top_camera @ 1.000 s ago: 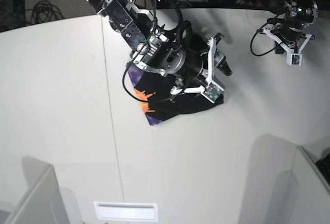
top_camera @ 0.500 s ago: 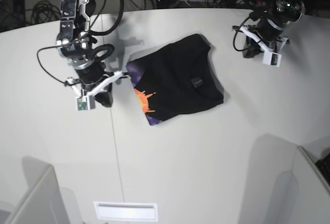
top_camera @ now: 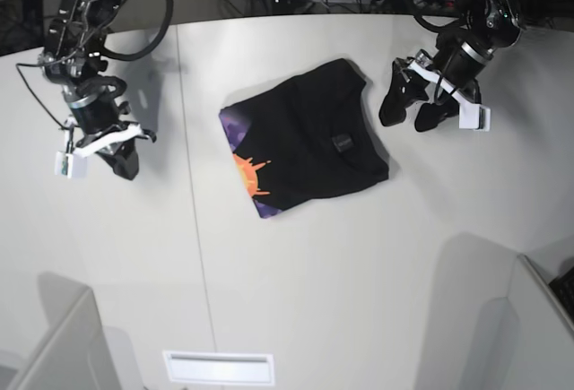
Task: Fold the T-shirt properly
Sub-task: 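Lower the left gripper and grasp the edge of the folded bundle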
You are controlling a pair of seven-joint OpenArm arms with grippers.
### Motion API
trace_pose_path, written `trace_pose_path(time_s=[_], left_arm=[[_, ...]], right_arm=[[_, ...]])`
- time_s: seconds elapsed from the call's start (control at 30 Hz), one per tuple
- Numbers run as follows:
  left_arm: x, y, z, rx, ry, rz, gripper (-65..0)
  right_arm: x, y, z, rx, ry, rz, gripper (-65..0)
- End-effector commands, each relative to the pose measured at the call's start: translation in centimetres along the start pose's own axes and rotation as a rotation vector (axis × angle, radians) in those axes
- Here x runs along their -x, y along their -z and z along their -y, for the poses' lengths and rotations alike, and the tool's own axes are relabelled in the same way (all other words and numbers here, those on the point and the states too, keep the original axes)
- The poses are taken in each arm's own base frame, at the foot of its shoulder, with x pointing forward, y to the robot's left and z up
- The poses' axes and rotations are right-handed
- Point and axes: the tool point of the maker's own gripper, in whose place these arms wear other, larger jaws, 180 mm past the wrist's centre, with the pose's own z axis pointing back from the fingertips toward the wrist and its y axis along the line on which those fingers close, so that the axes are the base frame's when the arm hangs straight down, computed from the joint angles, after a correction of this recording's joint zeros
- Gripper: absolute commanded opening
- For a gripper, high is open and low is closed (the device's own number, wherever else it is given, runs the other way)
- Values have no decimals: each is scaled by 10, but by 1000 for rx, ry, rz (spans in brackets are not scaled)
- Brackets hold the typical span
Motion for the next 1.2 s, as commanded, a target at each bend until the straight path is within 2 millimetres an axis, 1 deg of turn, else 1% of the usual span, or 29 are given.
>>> trace_pose_path(time_s=[0.0, 0.03, 0.1, 0.17, 0.27, 0.33, 0.37, 0.43, 0.53, 0.63, 0.67, 0.73, 0.87, 0.97, 1.1, 1.17], left_arm=[[-9, 1, 4, 31, -19, 46, -133], [-7, 4, 4, 39, -38, 44, -104], [2, 15, 5, 62, -66, 19, -77], [13, 22, 6, 75, -98, -5, -79], [21, 33, 10, 100, -121, -27, -79], [29, 37, 4, 77, -166, -46, -79], [31, 38, 0, 55, -195, -50, -79], [29, 43, -3, 32, -239, -41, -79], [26, 46, -5, 17, -261, -35, -79], [25, 49, -4, 15, -276, -29, -79], [25, 53, 2, 28, -281, -31, -79], [27, 59, 6, 35, -291, -42, -79], [36, 74, 5, 23, -353, -79, -79], [37, 82, 7, 29, -384, -78, -79], [35, 86, 9, 35, -392, -72, -79], [35, 88, 6, 17, -381, -78, -79]], right_arm=[[-10, -5, 0, -8, -9, 37, -650], [-7, -6, 1, -5, -10, 30, -650], [-3, -8, 4, 1, -13, 19, -650], [-2, -11, 8, 3, -34, 8, -650], [0, -12, 1, -44, -83, 1, -650], [1, -13, -2, -65, -104, -2, -650], [-1, -14, 0, -61, -109, 2, -650], [-2, -18, 6, -50, -109, 9, -650], [0, -23, 14, -37, -116, 5, -650], [0, -24, 12, -49, -127, 6, -650], [0, -23, 12, -51, -129, 9, -650], [-1, -23, 11, -51, -127, 10, -650], [-2, -22, 11, -53, -128, 15, -650], [-3, -22, 11, -53, -130, 17, -650], [-4, -22, 11, -53, -130, 20, -650], [-4, -22, 11, -53, -130, 20, -650]])
